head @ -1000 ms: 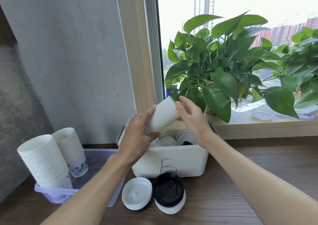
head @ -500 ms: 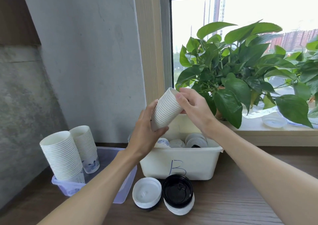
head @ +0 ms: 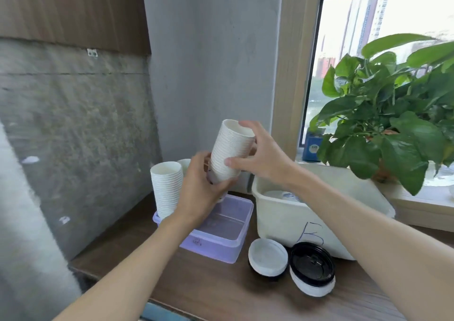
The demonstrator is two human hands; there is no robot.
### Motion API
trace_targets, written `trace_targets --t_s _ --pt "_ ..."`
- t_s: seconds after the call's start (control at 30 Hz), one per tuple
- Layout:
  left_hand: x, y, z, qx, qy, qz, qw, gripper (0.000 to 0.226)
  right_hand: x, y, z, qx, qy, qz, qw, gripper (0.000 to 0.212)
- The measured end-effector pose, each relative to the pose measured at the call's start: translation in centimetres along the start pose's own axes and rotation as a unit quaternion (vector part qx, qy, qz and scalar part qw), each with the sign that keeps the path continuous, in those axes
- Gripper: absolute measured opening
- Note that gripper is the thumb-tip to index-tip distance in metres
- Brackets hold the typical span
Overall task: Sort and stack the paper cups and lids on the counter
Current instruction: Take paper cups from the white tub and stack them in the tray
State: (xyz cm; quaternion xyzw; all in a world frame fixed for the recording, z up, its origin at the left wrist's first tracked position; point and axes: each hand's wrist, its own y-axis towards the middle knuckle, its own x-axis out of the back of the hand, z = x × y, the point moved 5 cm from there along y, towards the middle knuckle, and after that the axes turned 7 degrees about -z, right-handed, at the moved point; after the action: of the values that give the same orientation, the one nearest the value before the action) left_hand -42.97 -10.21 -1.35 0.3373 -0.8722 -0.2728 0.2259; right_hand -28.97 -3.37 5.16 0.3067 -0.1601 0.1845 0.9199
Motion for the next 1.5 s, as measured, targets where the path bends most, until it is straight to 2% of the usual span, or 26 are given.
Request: trace_targets --t_s 0.27,0.43,0.57,0.7,0.87,1.07,1.13,1.23,1.3,1.4,1.5 --pt "0.3 -2.7 4.9 0.069 0.013 0.012 0.997 0.039 -6.0 -0.4 -3.7 -0.025 -0.083 0.002 0.996 0.076" --pt "0.9 -3.7 6.1 0.07 0.095 0.047 0.992 0.038 -8.2 0.0 -5.7 -0.031 -0.141 0.004 0.989 0.075" --pt "1.7 -5.1 7.4 0.055 0.165 0.097 0.98 0.023 -9.6 0.1 -7.6 -0.053 -0.155 0.02 0.986 0.067" --pt "1.6 -6.2 7.9 0.029 0.214 0.134 0.967 0.025 -10.4 -0.1 -8.7 -0.056 -0.174 0.05 0.982 0.063" --pt "1.4 -6.5 7.8 0.007 0.238 0.139 0.961 0.043 -10.8 -0.3 -9.0 -0.019 -0.199 0.04 0.979 0.057" --pt "1.5 -6.5 7.8 -0.004 0.249 0.14 0.958 0.049 -10.9 -0.1 -8.7 -0.006 -0.205 0.058 0.977 0.057" --pt "1.5 -6.5 7.7 -0.006 0.252 0.142 0.957 0.05 -10.8 -0.2 -8.5 -0.009 -0.208 0.07 0.975 0.06" --pt "1.4 -6.3 7.6 -0.001 0.245 0.143 0.959 0.048 -10.2 -0.4 -8.1 -0.018 -0.224 0.087 0.971 0.075" --pt "1.2 -6.0 7.4 0.002 0.231 0.138 0.963 0.042 -9.3 -0.4 -7.4 -0.001 -0.233 0.078 0.969 0.075" --pt "0.6 -5.2 6.3 -0.002 0.215 0.119 0.969 0.035 -6.8 -0.2 -5.9 0.032 -0.188 0.035 0.981 0.061" --pt "-0.8 -4.0 4.3 -0.031 0.203 0.113 0.972 0.029 -2.2 0.5 -5.6 0.021 -0.166 -0.028 0.985 0.048"
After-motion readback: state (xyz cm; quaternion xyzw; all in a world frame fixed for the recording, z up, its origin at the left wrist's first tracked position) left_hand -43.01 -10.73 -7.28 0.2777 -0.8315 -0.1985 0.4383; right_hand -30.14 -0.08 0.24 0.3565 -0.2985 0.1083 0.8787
